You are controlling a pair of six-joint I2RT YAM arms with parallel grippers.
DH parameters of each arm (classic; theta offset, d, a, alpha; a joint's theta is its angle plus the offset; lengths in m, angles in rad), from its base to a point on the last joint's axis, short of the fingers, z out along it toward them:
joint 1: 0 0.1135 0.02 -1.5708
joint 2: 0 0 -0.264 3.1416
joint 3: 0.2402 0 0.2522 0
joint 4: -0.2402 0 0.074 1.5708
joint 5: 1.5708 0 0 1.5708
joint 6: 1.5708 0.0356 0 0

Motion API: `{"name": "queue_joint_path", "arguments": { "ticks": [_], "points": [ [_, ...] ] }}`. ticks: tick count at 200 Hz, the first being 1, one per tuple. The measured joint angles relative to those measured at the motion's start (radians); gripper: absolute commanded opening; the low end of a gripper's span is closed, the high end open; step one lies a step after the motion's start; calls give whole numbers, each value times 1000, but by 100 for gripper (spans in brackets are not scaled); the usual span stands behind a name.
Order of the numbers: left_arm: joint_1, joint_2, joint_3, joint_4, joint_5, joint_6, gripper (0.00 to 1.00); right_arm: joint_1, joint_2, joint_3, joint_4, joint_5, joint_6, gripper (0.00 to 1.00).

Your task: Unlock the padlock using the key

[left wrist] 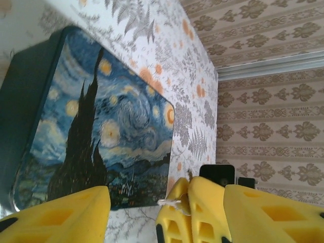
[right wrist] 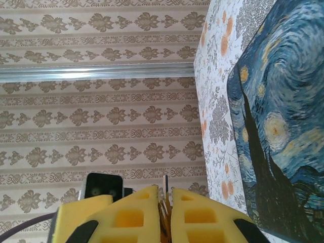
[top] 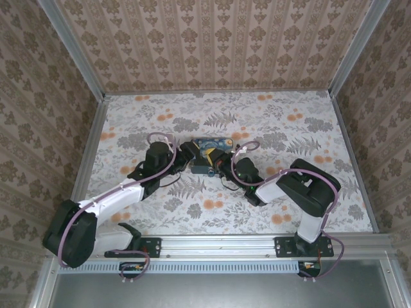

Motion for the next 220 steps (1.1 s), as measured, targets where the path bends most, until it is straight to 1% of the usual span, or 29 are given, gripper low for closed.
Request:
{"name": "queue_joint_path", "arguments": {
  "ticks": [11,55,80,122,162,194,220],
  "points": [
    [0,0,0,-6,7,-21,55,2,0,4,0,-4,-10,0],
    [0,19,-1,15,22,-118,49,18,0,23,0,-11,-17,0],
    [-1,29,-1,25,25,-150,46,23,0,34,0,-11,-17,0],
    [-1,40,-1,61,22,-179,37,34,0,41,0,-11,-17,0],
    [-2,61,-1,94,21,-195,31,43,0,45,0,-11,-17,0],
    [-2,66,-1,106,14,-202,23,44,3,45,0,-10,-17,0],
    [-2,66,-1,109,11,-202,21,44,5,45,0,-10,-16,0]
  ]
}}
